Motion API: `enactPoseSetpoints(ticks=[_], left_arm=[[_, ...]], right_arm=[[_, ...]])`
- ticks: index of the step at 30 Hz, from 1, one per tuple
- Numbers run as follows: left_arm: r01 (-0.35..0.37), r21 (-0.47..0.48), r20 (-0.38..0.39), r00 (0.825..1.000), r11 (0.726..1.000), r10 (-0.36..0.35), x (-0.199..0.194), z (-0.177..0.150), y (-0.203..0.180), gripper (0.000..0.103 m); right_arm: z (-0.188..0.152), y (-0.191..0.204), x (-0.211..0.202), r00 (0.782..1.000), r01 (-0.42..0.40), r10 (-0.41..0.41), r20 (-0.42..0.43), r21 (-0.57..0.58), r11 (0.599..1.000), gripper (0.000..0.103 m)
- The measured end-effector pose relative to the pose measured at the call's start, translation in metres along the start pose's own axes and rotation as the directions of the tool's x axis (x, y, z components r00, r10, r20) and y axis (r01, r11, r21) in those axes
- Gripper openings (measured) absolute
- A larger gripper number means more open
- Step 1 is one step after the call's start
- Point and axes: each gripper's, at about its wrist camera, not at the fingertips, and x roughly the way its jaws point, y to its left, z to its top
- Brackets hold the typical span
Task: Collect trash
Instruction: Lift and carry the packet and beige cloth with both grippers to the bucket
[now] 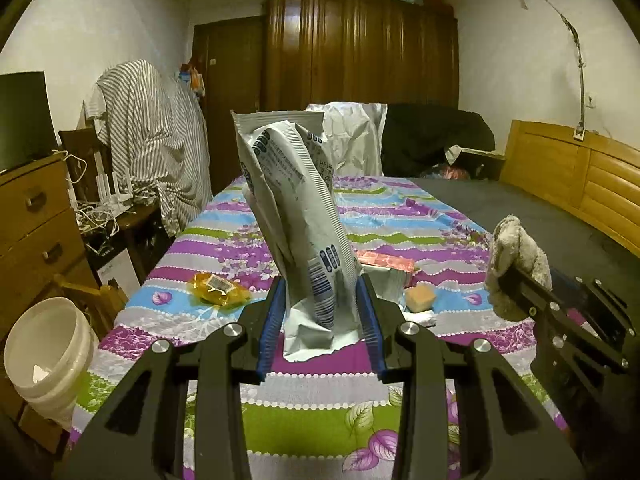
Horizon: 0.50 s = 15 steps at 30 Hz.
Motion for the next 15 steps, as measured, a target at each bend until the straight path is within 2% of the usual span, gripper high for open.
enactPoseSetpoints(ticks=[6,15], left_arm=[[-0.014,0.002,0.013,1.000,1.000,0.014,-0.013,0.000,0.004,0.035],[-0.053,-0.016,0.020,0.998,0.998,0.054,-0.028,0.000,0.021,0.035]], right_arm=[[0.008,0.011,-0.011,1.000,-0.017,0.017,0.005,-0.012,1.000,0.032],[0.018,0.030,0.006,0.998,-0.059,0.059,-0.008,-0.032,0.998,0.032]])
